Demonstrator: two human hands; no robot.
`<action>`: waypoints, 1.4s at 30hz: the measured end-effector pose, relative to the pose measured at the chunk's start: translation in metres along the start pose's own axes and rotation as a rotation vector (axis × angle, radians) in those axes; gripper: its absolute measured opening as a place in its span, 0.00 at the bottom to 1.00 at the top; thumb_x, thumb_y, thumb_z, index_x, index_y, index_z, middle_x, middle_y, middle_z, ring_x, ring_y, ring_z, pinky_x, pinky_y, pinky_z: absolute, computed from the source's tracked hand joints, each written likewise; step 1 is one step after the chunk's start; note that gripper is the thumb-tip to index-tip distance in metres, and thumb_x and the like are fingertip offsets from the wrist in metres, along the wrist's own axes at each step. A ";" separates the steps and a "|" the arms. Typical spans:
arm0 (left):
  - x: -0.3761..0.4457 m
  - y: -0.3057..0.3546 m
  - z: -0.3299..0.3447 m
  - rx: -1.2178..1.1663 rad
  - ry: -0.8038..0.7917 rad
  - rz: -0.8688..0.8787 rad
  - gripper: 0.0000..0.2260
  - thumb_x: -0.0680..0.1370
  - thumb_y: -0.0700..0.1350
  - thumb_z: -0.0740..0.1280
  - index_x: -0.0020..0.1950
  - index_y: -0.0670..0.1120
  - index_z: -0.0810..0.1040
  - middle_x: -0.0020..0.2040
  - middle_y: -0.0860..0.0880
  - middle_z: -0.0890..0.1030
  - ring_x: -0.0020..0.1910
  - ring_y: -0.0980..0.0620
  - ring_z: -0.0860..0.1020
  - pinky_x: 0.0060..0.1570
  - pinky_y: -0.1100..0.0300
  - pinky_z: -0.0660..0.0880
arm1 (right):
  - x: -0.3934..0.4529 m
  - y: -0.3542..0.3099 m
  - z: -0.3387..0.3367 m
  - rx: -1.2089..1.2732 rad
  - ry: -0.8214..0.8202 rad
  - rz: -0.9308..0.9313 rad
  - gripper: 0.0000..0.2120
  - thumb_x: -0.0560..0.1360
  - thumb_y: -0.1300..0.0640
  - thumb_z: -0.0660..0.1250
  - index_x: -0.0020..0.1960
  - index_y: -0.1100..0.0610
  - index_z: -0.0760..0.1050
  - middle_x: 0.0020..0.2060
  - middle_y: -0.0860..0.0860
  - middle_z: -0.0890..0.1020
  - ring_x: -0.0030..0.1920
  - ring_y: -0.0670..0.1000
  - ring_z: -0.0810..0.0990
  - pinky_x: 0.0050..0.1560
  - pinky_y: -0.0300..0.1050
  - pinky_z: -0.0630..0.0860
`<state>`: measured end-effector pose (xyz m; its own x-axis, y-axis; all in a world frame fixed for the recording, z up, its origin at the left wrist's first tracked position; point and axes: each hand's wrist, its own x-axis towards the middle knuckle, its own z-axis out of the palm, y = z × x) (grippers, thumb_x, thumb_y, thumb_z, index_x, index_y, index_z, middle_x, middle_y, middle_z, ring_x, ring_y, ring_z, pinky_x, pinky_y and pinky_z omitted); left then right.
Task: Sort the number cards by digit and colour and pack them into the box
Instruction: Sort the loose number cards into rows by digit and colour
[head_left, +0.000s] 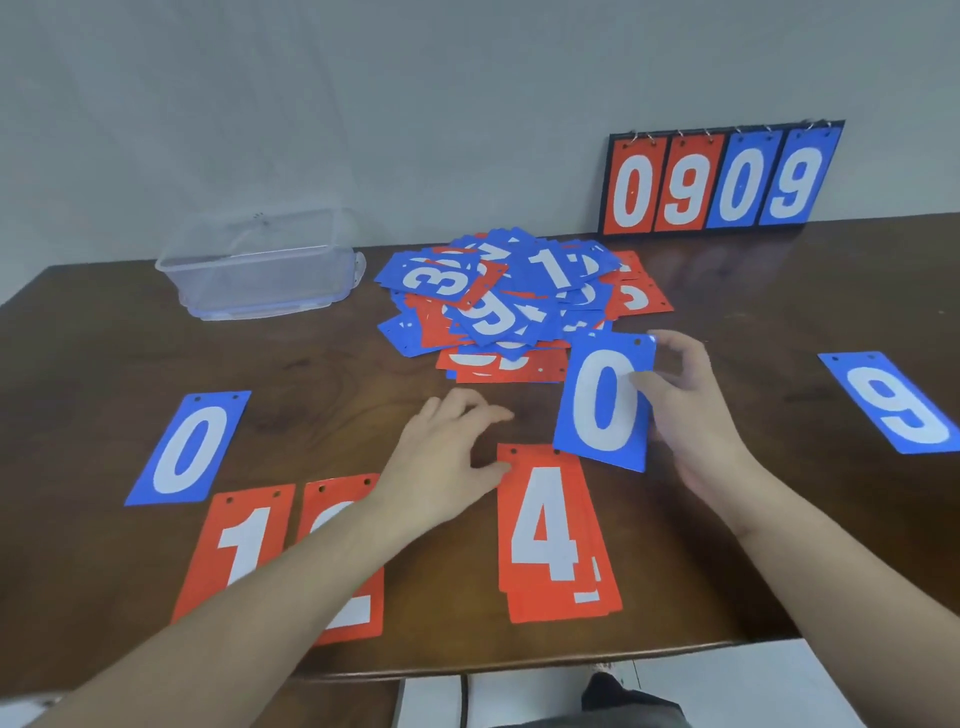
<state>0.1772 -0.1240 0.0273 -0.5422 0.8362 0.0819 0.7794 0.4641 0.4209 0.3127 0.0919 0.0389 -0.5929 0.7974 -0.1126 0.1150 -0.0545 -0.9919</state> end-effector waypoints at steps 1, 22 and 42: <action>-0.003 -0.009 -0.005 -0.018 0.029 -0.032 0.21 0.77 0.54 0.70 0.70 0.58 0.74 0.63 0.58 0.70 0.58 0.54 0.69 0.63 0.56 0.69 | 0.001 -0.002 0.011 -0.017 -0.028 -0.006 0.15 0.81 0.59 0.66 0.61 0.43 0.68 0.57 0.48 0.82 0.51 0.50 0.86 0.47 0.58 0.84; -0.199 -0.185 -0.109 0.151 0.371 -0.686 0.11 0.78 0.46 0.68 0.60 0.54 0.81 0.65 0.55 0.77 0.65 0.48 0.75 0.60 0.49 0.71 | -0.035 -0.036 0.355 -0.230 -0.872 0.007 0.08 0.79 0.64 0.69 0.54 0.53 0.75 0.52 0.55 0.84 0.47 0.53 0.87 0.46 0.55 0.85; -0.156 -0.192 -0.106 0.103 0.337 -0.582 0.11 0.80 0.47 0.67 0.62 0.53 0.80 0.67 0.56 0.75 0.68 0.50 0.71 0.62 0.52 0.66 | -0.006 -0.009 0.349 -0.710 -0.669 -0.614 0.16 0.78 0.50 0.66 0.65 0.46 0.72 0.51 0.44 0.76 0.55 0.50 0.69 0.62 0.50 0.70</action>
<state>0.0787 -0.3753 0.0297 -0.9375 0.3129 0.1521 0.3478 0.8505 0.3944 0.0369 -0.1219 0.0281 -0.9840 0.0820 0.1580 -0.0428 0.7525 -0.6572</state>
